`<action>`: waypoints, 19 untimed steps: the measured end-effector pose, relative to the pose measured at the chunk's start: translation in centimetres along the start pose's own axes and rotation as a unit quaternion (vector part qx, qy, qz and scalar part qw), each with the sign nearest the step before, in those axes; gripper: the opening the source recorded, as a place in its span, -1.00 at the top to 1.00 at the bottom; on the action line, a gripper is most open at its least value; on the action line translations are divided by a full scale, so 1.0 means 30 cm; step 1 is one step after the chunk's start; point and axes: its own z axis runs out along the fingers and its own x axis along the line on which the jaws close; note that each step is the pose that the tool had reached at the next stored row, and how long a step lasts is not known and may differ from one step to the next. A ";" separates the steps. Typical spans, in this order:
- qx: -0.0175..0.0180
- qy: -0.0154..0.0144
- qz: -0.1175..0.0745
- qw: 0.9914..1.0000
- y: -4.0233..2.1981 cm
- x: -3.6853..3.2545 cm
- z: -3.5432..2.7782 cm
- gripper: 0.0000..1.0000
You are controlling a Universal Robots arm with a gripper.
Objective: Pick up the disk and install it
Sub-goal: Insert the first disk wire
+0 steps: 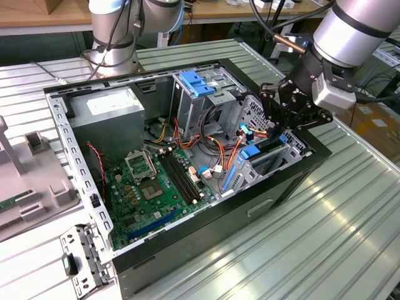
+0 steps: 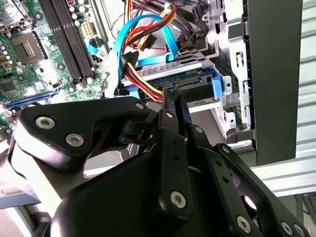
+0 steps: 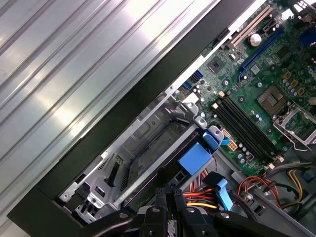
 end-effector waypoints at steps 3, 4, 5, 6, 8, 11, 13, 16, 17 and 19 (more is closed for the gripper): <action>0.000 0.000 0.001 1.000 0.002 -0.002 0.000 0.66; 0.000 0.000 0.001 1.000 0.003 -0.003 0.000 0.66; 0.000 0.000 0.001 1.000 0.004 -0.004 0.000 0.66; 0.000 0.000 0.001 1.000 0.005 -0.005 0.000 0.66; 0.000 0.000 0.002 1.000 0.007 -0.007 0.000 0.66; 0.000 0.000 0.003 1.000 0.009 -0.009 0.000 0.66; 0.000 0.000 0.003 1.000 0.012 -0.012 0.001 0.66; 0.000 0.000 0.004 1.000 0.015 -0.014 0.001 0.66; 0.000 0.000 0.004 1.000 0.015 -0.015 0.001 0.66; 0.000 0.000 0.004 1.000 0.017 -0.017 0.001 0.66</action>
